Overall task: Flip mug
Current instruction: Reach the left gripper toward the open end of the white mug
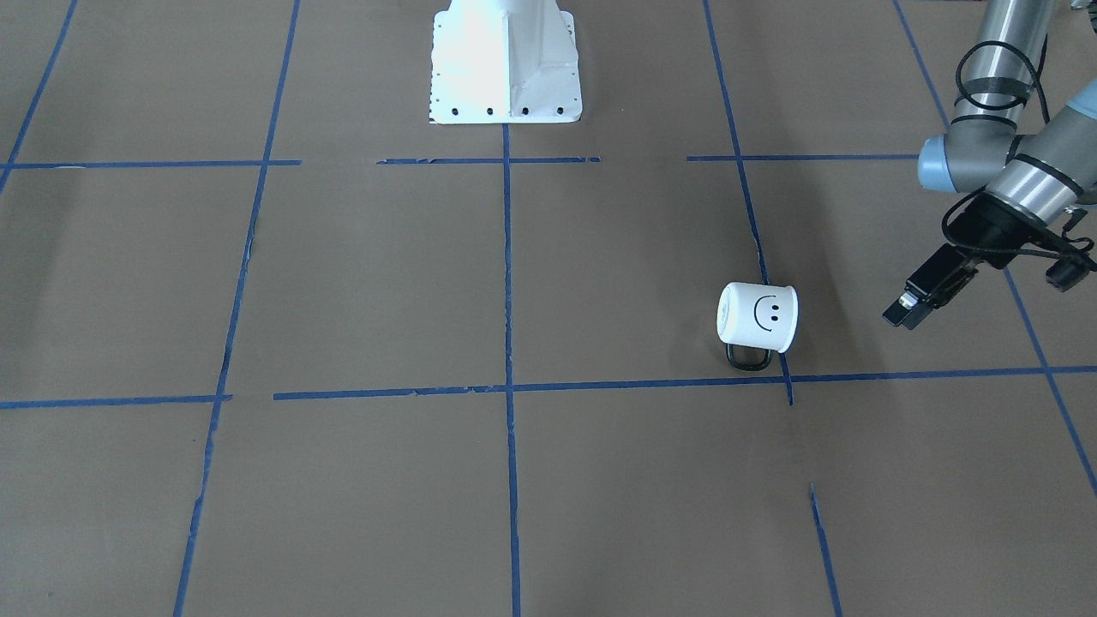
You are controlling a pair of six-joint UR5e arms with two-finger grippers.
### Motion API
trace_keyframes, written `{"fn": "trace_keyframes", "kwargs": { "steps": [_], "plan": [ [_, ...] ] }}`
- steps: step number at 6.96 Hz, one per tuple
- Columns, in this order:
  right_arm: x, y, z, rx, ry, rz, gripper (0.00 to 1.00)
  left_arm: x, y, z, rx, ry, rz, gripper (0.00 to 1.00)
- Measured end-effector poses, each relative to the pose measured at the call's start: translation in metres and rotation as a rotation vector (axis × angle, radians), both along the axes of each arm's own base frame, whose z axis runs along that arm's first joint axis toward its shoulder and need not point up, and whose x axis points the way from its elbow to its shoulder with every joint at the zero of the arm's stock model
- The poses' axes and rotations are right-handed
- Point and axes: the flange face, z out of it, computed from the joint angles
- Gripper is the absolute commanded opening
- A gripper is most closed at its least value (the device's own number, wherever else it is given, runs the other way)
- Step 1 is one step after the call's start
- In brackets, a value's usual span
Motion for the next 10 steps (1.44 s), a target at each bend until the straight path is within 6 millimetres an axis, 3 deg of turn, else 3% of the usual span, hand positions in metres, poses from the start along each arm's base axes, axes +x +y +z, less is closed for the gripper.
{"fn": "trace_keyframes", "kwargs": {
  "steps": [2,6,10],
  "plan": [
    [0.0,0.0,0.0,0.0,0.0,0.0,1.0,0.02,-0.003,0.007,0.032,0.046,0.058,1.0],
    [0.0,0.0,0.0,-0.001,0.0,0.0,1.0,0.03,0.001,0.036,0.208,-0.001,0.193,1.0],
    [0.0,0.0,0.001,-0.001,0.0,0.0,1.0,0.025,0.002,0.021,0.281,0.1,0.13,1.0]
  ]
}}
